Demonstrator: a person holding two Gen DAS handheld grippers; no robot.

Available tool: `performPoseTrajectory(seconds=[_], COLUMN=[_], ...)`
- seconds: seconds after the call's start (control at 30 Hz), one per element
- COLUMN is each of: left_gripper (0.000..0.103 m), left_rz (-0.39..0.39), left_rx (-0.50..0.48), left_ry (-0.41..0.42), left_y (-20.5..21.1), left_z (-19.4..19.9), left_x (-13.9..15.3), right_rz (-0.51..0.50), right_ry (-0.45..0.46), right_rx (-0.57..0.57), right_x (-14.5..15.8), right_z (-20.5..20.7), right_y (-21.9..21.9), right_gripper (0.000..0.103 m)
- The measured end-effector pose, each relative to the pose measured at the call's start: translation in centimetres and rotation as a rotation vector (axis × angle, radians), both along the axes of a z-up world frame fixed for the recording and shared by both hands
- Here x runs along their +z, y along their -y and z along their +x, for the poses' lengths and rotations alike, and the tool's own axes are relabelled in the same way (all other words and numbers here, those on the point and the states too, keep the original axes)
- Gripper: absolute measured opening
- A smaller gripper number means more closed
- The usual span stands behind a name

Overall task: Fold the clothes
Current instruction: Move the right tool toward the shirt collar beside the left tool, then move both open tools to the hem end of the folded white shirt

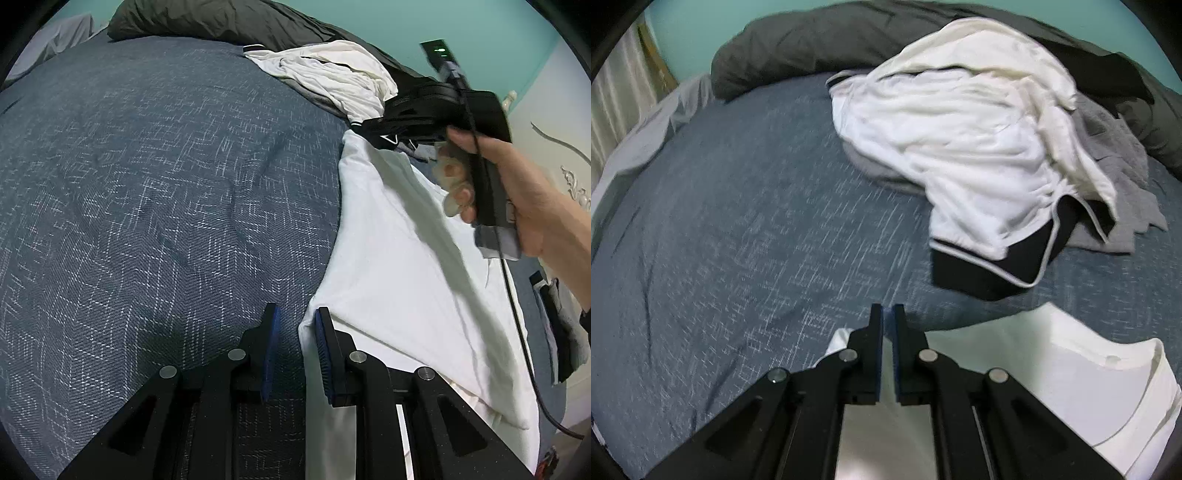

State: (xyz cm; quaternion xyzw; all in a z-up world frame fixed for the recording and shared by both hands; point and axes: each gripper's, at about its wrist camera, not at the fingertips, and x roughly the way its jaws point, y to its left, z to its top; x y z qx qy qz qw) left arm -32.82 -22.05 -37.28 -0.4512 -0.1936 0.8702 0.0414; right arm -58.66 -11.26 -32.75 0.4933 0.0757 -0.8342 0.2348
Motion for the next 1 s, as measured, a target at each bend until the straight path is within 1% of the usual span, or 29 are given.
performPoseTrajectory(seconds=[0.13, 0.23, 0.3, 0.33, 0.47, 0.53, 0.63, 0.7, 0.83, 0.9, 0.93, 1.0], left_gripper=[0.021, 0.021, 0.021, 0.021, 0.022, 0.022, 0.022, 0.023, 0.024, 0.028, 0.028, 0.028], left_rz=[0.002, 0.020, 0.041, 0.053, 0.056, 0.047, 0.035, 0.045, 0.050, 0.056, 0.068, 0.100], left_rx=[0.001, 0.011, 0.017, 0.020, 0.026, 0.022, 0.020, 0.026, 0.010, 0.008, 0.012, 0.019], left_ry=[0.001, 0.004, 0.007, 0.010, 0.013, 0.014, 0.019, 0.026, 0.053, 0.055, 0.059, 0.069], left_y=[0.0, 0.2, 0.4, 0.6, 0.8, 0.8, 1.0, 1.2, 0.9, 0.8, 0.8, 0.6], left_z=[0.0, 0.1, 0.1, 0.2, 0.8, 1.3, 2.5, 3.4, 5.3, 6.6, 7.3, 8.9], left_x=[0.0, 0.0, 0.0, 0.1, 0.9, 1.3, 2.0, 2.3, 2.9, 3.5, 3.8, 4.3], right_rz=[-0.042, -0.093, -0.103, -0.123, -0.194, -0.225, -0.258, -0.256, -0.250, -0.240, -0.231, -0.215], right_ry=[-0.006, 0.006, 0.014, 0.025, 0.060, 0.069, 0.085, 0.097, 0.127, 0.153, 0.161, 0.175], right_rx=[0.010, 0.047, 0.053, 0.050, 0.043, 0.033, -0.001, -0.028, -0.090, -0.123, -0.136, -0.163], right_x=[1.2, 2.0, 2.3, 2.6, 3.4, 4.1, 5.1, 5.3, 5.6, 5.5, 5.4, 5.4], right_z=[0.8, 1.9, 3.0, 3.7, 6.9, 9.1, 12.8, 15.5, 21.0, 23.4, 24.6, 27.3], right_y=[-1.5, -2.6, -3.5, -4.3, -7.8, -10.7, -15.7, -19.1, -26.0, -29.2, -30.6, -33.6], right_gripper=[0.004, 0.004, 0.004, 0.004, 0.004, 0.004, 0.008, 0.017, 0.024, 0.034, 0.036, 0.037])
